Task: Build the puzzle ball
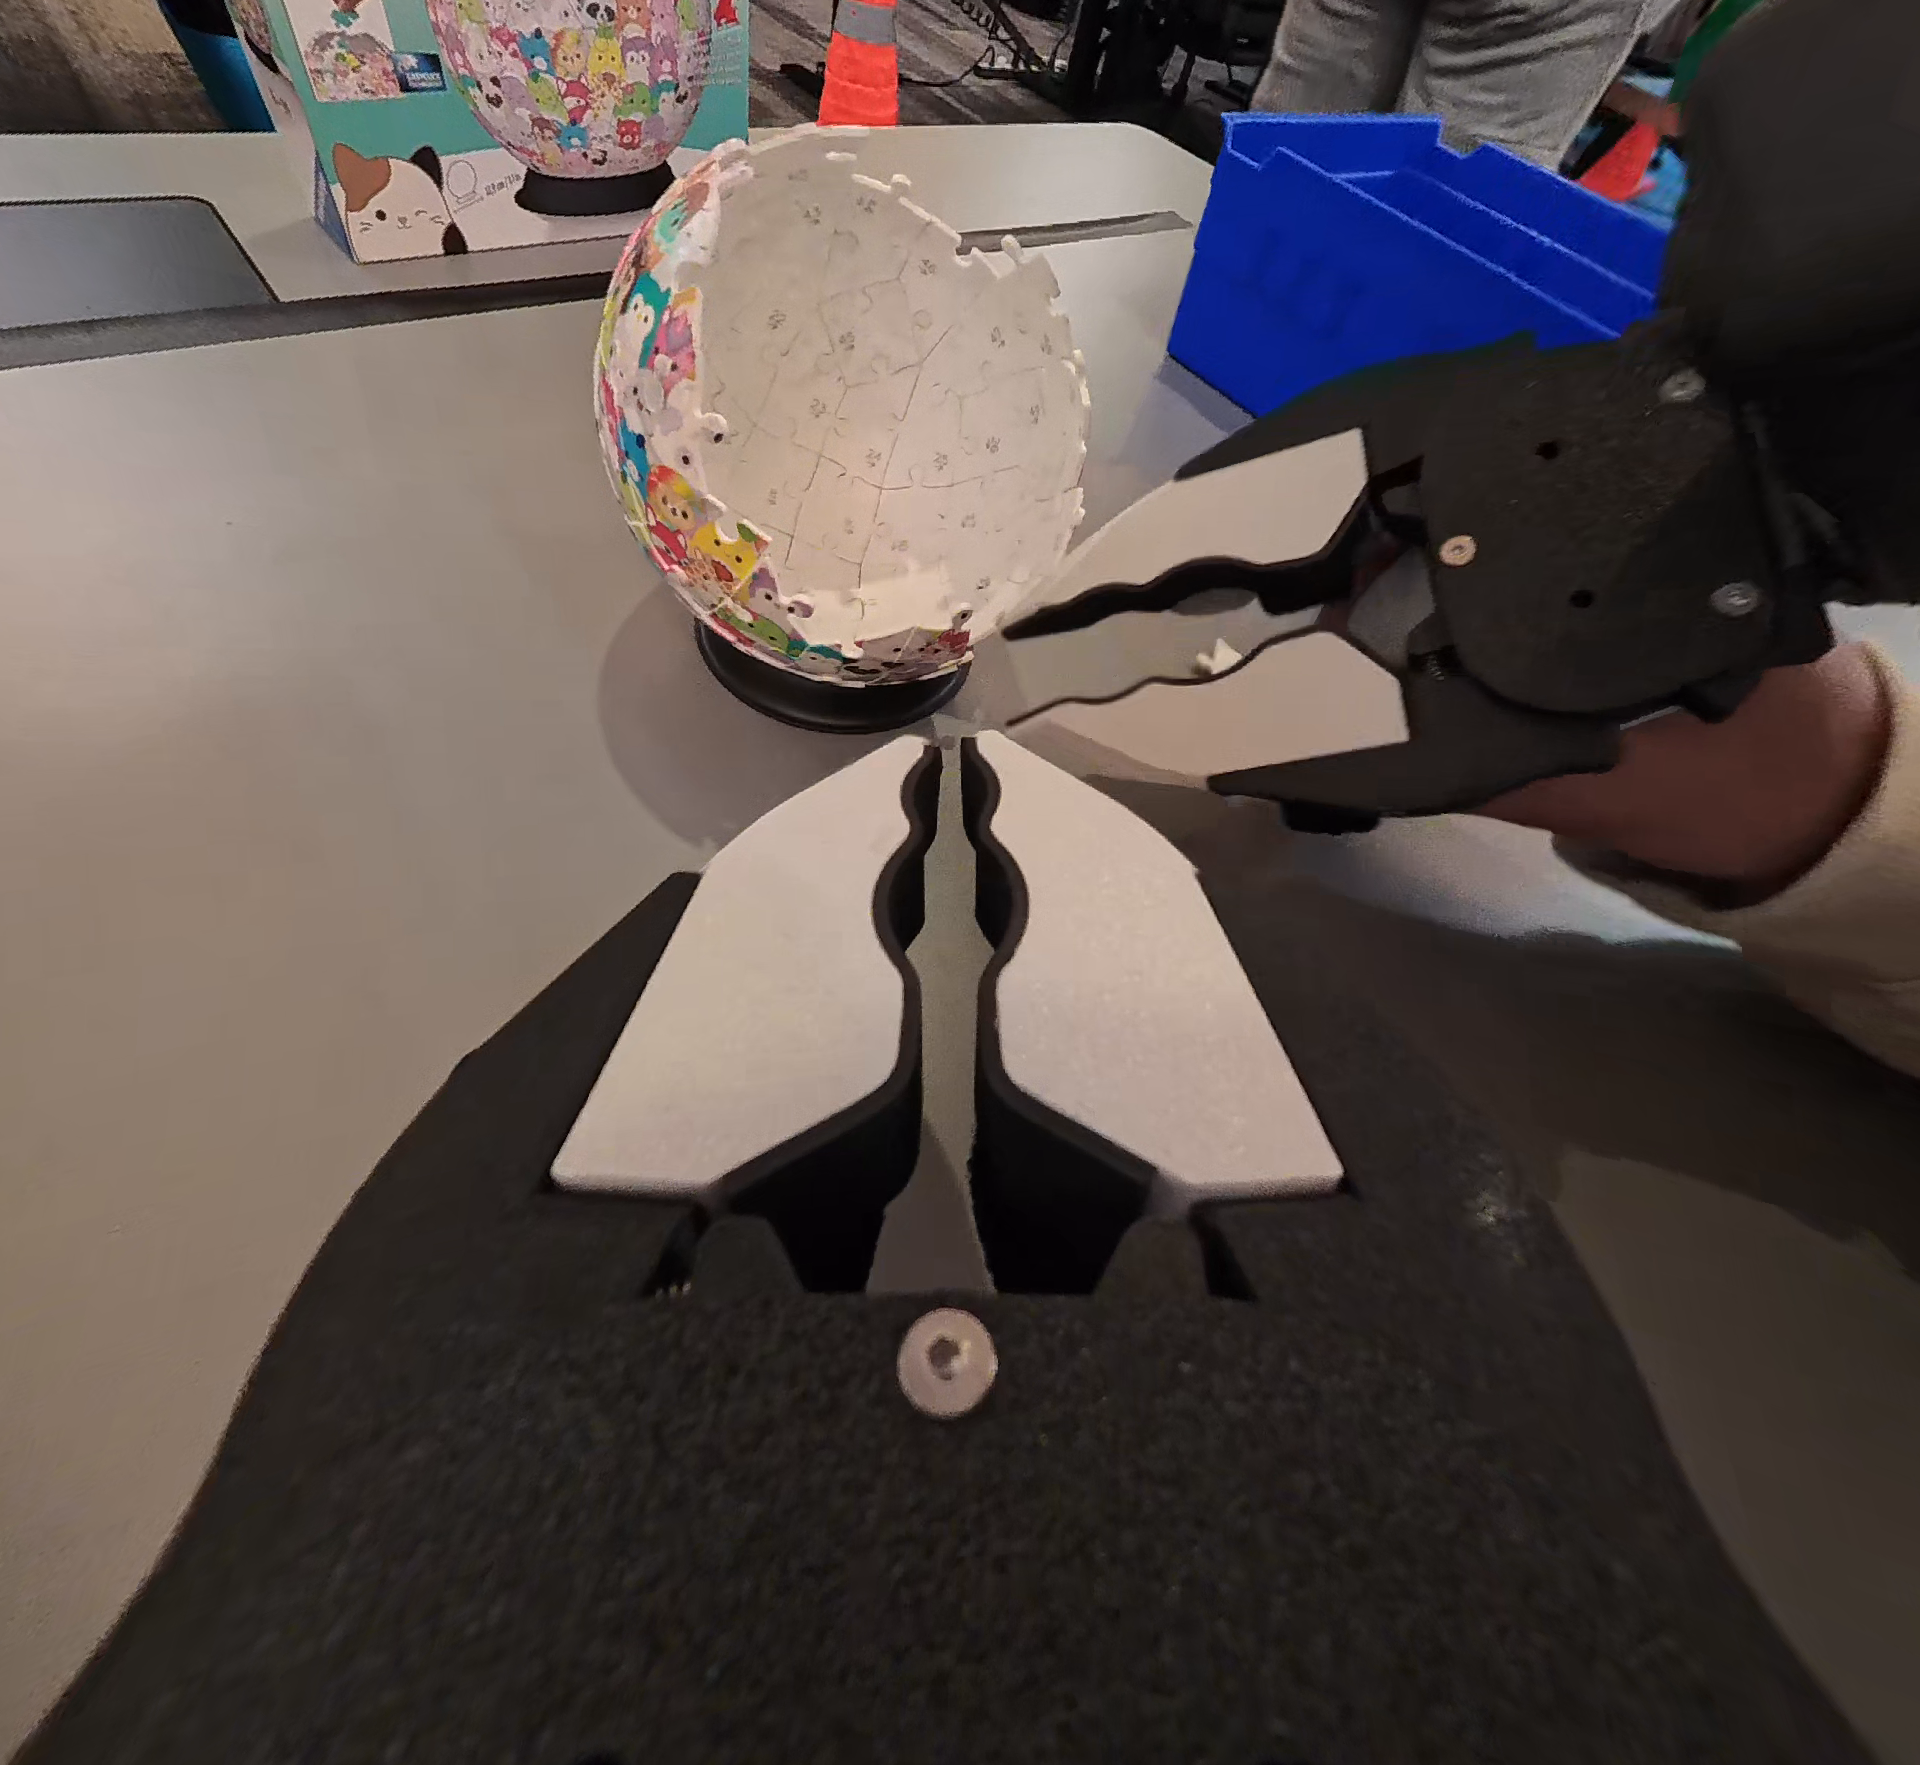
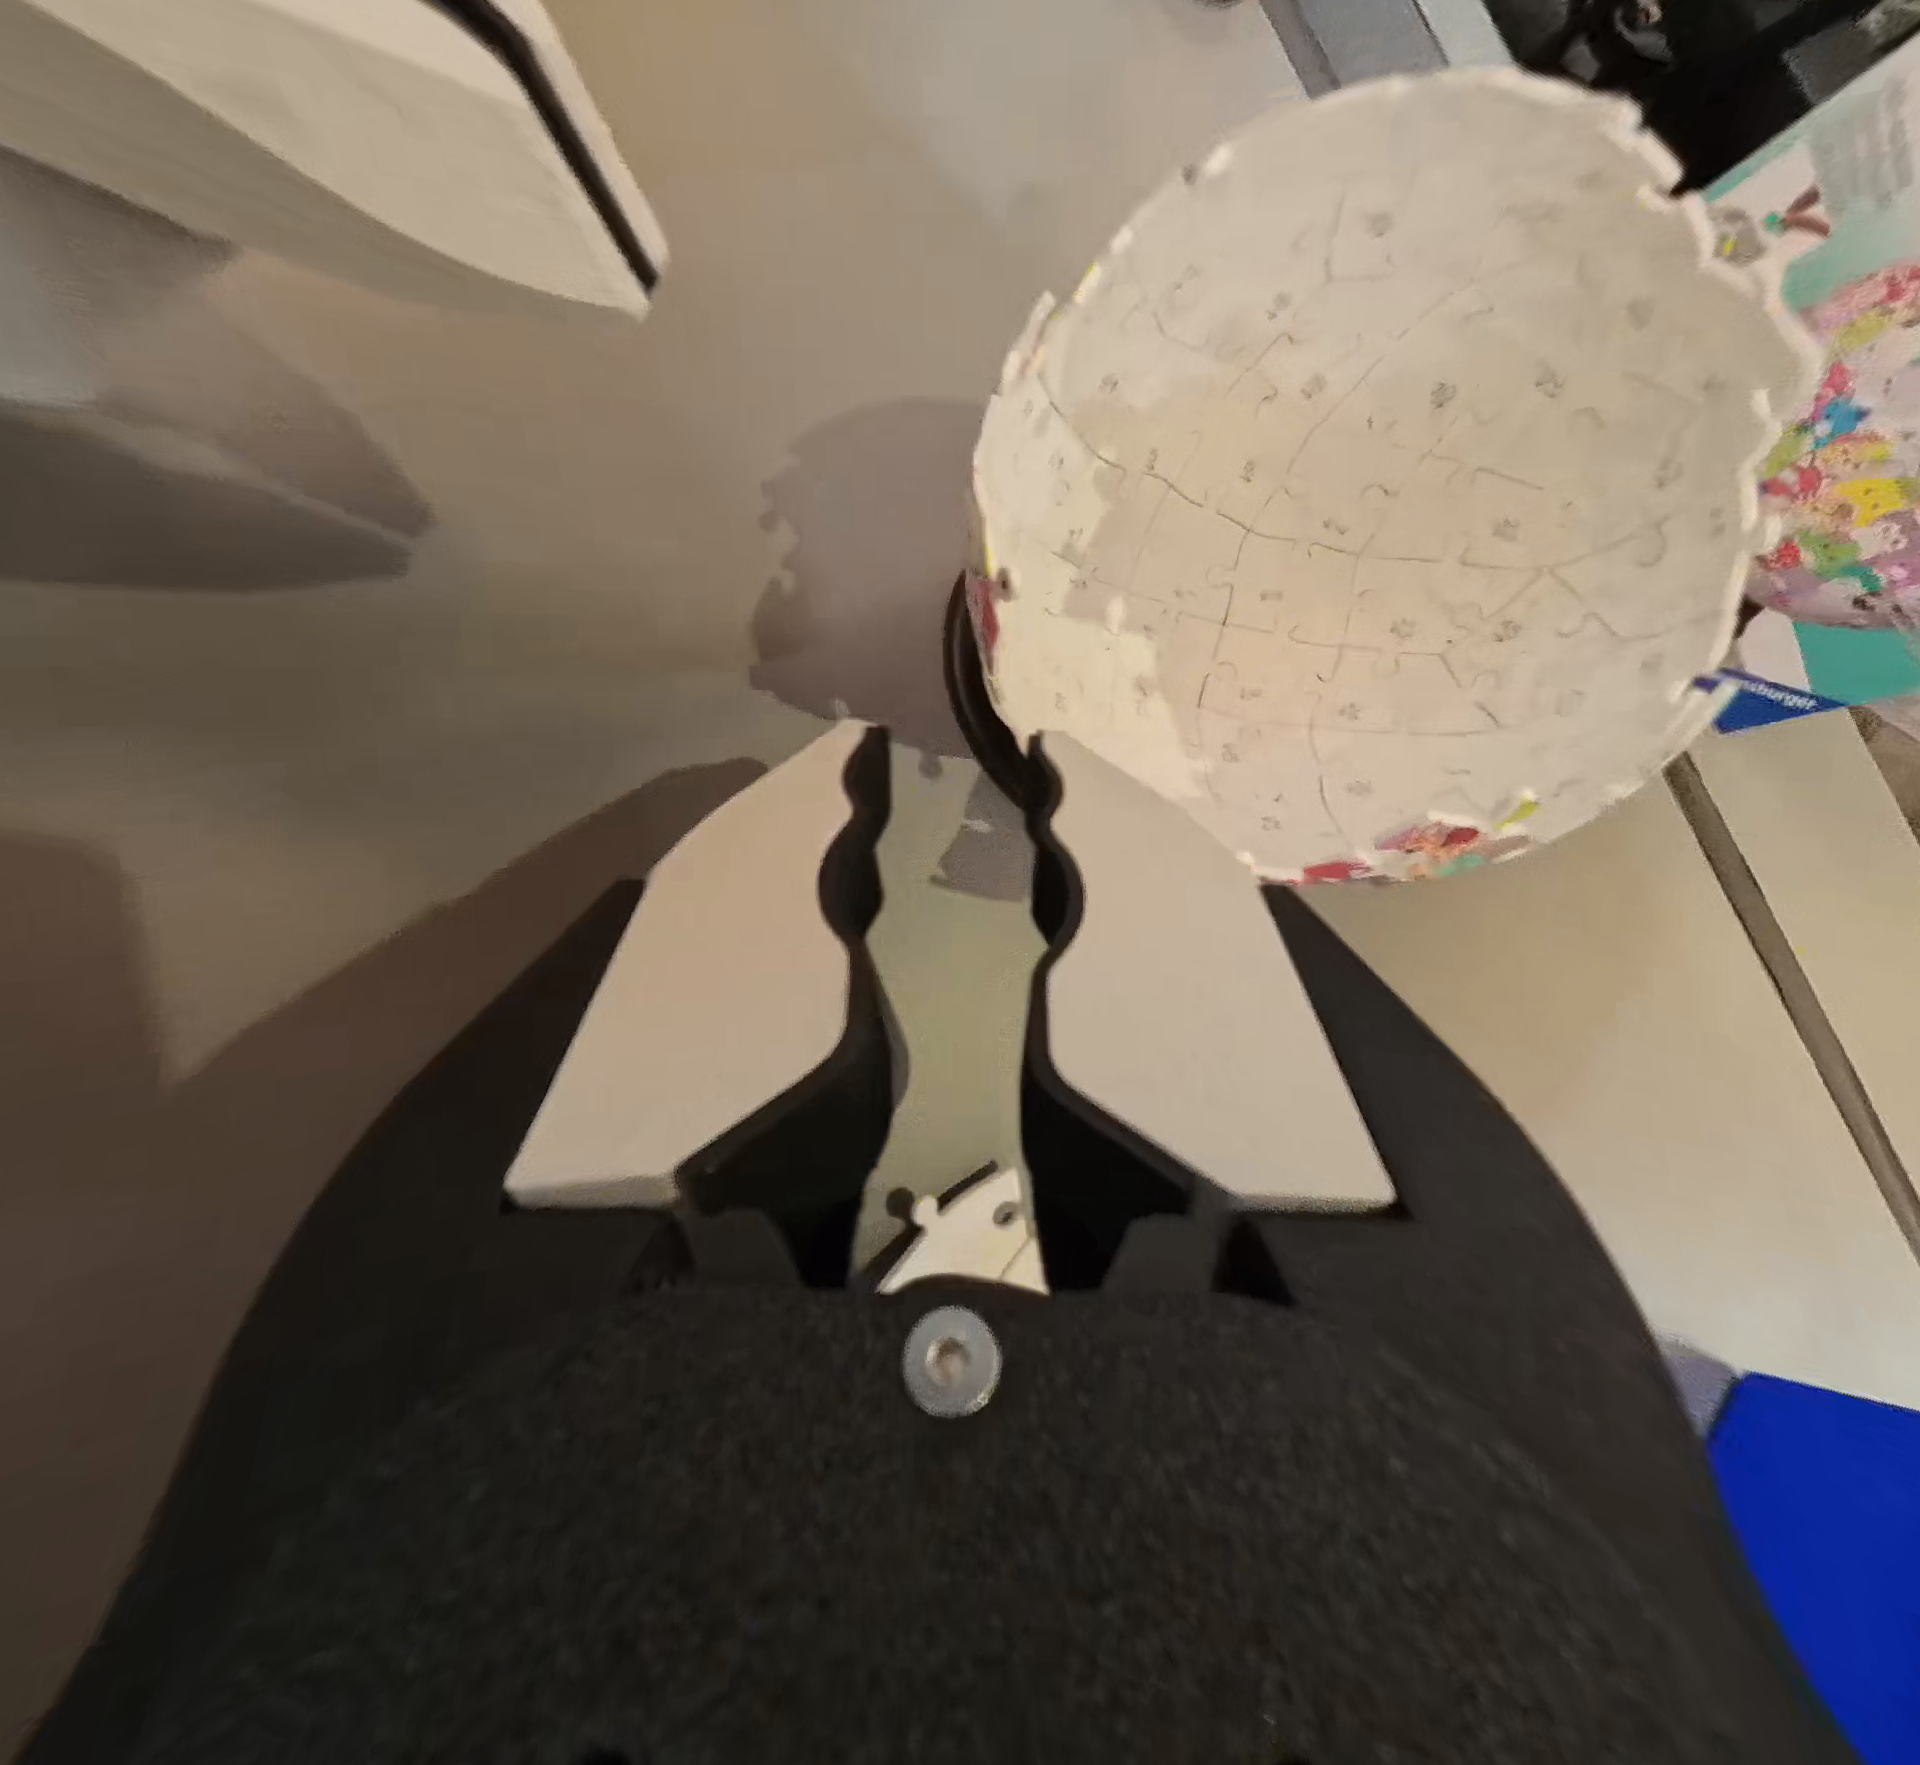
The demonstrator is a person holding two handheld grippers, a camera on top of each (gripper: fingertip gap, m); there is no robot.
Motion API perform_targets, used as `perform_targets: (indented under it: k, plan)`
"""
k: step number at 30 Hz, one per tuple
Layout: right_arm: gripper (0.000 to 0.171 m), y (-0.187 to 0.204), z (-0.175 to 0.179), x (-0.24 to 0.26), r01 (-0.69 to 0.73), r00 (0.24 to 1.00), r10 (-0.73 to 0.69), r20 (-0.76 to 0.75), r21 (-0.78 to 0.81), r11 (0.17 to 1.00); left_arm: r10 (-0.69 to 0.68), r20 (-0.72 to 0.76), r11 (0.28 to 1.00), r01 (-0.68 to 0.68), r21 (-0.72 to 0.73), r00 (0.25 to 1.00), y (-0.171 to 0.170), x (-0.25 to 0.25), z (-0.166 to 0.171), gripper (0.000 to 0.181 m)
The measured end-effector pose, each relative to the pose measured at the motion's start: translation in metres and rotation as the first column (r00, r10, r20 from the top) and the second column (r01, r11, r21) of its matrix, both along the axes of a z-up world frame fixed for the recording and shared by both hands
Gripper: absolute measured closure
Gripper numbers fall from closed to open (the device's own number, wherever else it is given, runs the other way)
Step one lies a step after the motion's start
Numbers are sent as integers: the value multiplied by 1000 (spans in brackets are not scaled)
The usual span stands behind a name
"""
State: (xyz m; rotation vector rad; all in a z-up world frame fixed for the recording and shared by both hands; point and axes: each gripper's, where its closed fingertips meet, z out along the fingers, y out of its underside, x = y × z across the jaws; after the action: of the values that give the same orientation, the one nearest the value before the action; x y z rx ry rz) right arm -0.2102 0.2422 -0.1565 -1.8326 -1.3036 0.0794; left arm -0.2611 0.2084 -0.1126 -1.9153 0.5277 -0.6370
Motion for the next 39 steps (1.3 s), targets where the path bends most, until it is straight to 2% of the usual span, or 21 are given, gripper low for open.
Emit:
perform_targets:
  k: [2, 6, 8, 10, 14, 22, 30, 34, 37, 39]
  plan:
    - [125, -5, -3, -1, -33, 997, 35, 63, -36, 999, 3, -7, 1000, -3, 5, 1000, 0, -1, 0, 178]
    - [116, -5, -7, -7, -139, 972, 147, 183, -57, 989, 4, -16, 1000, -4, 16, 1000, -2, -3, 1, 178]
    - [105, -4, -18, -7, -166, 949, 190, 251, -115, 979, 9, -23, 1000, -8, 27, 1000, -2, -5, 3, 178]
    - [103, 0, -24, -7, -180, 929, 214, 304, -137, 974, 16, -33, 999, -15, 39, 999, -2, -7, 5, 178]
    - [107, -3, -25, -20, -217, 931, 270, 245, -220, 951, 21, -39, 998, -19, 56, 999, -2, -8, 10, 178]
    - [89, 2, -29, -21, -202, 923, 291, 251, -328, 923, 9, -22, 998, -7, 60, 1000, -2, -6, 13, 177]
    - [82, 5, -33, -15, -93, 930, 215, 298, -376, 922, 11, -3, 998, -11, 60, 1000, -2, -9, 17, 176]
    - [78, -1, -20, -12, -90, 916, 228, 329, -385, 918, 11, 2, 998, -11, 62, 1000, -2, -10, 20, 176]
    - [71, 1, 4, -11, -167, 893, 315, 322, -413, 895, 13, 3, 998, -13, 67, 1000, -4, -14, 23, 175]
    - [70, 1, 13, -10, -216, 876, 390, 285, -491, 844, 17, 13, 997, -17, 77, 1000, -7, -19, 29, 173]
